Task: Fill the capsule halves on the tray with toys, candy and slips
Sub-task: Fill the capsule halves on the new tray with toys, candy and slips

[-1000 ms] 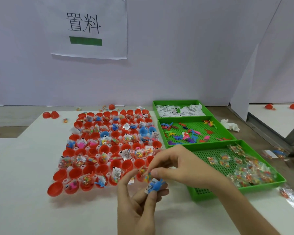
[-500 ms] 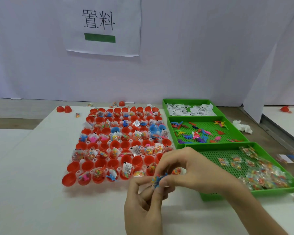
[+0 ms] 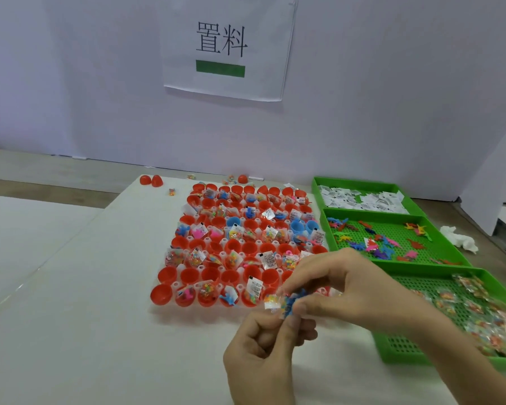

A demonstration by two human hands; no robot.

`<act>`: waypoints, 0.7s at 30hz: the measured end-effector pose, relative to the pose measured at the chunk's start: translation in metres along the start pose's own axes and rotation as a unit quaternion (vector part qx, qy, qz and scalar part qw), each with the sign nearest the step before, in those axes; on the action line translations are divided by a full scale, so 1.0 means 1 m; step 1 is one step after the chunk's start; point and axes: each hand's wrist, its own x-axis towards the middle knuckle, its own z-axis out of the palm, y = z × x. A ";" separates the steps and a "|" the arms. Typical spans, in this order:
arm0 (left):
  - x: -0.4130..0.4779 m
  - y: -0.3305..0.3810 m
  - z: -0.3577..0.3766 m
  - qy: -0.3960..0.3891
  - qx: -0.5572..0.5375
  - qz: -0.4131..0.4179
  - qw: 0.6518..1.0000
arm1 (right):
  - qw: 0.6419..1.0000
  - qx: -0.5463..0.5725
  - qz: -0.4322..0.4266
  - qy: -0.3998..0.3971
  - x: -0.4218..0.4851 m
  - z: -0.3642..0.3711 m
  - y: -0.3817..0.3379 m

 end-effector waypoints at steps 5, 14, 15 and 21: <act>0.006 0.017 -0.025 0.011 0.027 0.036 0.999 | 0.997 -0.063 -0.035 -0.034 0.027 0.007 -0.028; 0.063 0.062 -0.129 0.123 0.398 0.179 0.891 | 0.989 -0.128 -0.059 0.051 0.114 0.070 -0.046; 0.068 0.062 -0.134 0.109 0.403 0.153 0.896 | 0.988 -0.138 -0.055 0.044 0.122 0.079 -0.044; 0.082 0.047 -0.140 0.058 0.390 0.107 0.913 | 0.982 -0.184 -0.040 -0.001 0.145 0.109 -0.034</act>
